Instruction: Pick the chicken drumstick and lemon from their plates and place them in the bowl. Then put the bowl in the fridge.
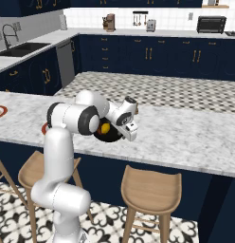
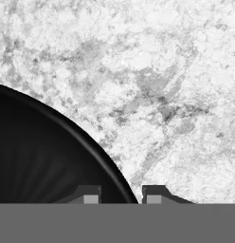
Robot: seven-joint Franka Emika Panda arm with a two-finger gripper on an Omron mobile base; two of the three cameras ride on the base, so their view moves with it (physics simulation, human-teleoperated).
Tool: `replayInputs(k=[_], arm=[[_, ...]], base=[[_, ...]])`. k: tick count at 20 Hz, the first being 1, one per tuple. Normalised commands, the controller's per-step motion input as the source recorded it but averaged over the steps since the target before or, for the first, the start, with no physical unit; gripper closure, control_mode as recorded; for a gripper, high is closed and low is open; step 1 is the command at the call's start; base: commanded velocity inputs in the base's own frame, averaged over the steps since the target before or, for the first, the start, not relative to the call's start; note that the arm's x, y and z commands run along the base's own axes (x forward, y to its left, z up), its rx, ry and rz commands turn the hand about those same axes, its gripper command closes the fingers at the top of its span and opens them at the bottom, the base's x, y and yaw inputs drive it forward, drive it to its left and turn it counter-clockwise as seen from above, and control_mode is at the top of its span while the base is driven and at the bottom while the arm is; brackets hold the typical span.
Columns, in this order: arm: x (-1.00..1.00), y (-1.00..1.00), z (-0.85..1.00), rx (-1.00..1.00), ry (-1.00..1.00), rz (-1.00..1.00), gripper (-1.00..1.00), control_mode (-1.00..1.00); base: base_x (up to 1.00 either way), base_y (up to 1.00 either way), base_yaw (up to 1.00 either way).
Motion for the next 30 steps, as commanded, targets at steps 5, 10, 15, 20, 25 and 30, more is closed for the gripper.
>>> replayInputs(k=[5, 10, 15, 20, 25, 30], arm=[[-0.15, 0.37, 0.07, 0.09, -0.15, -0.04, 1.0, -1.0], [-0.5, 0.4, 0.55, 0.13, -0.19, -0.05, 1.0, -1.0], [-0.99, 0.0, 0.99, -0.03, 0.08, -0.09, 1.0, -1.0], [-0.93, -0.07, 0.99, 0.02, 0.29, -0.12, 1.0, -1.0], [-0.94, 0.0, 1.0, -0.09, 0.16, -0.07, 1.0, -1.0], [-0.75, 0.0, 0.96, -0.44, 0.03, 0.0, 1.0, -1.0]], base=[[0.0, 0.0, 0.0], [0.0, 0.0, 0.0], [0.0, 0.0, 0.0], [0.0, 0.0, 0.0], [0.0, 0.0, 0.0], [0.0, 0.0, 0.0]])
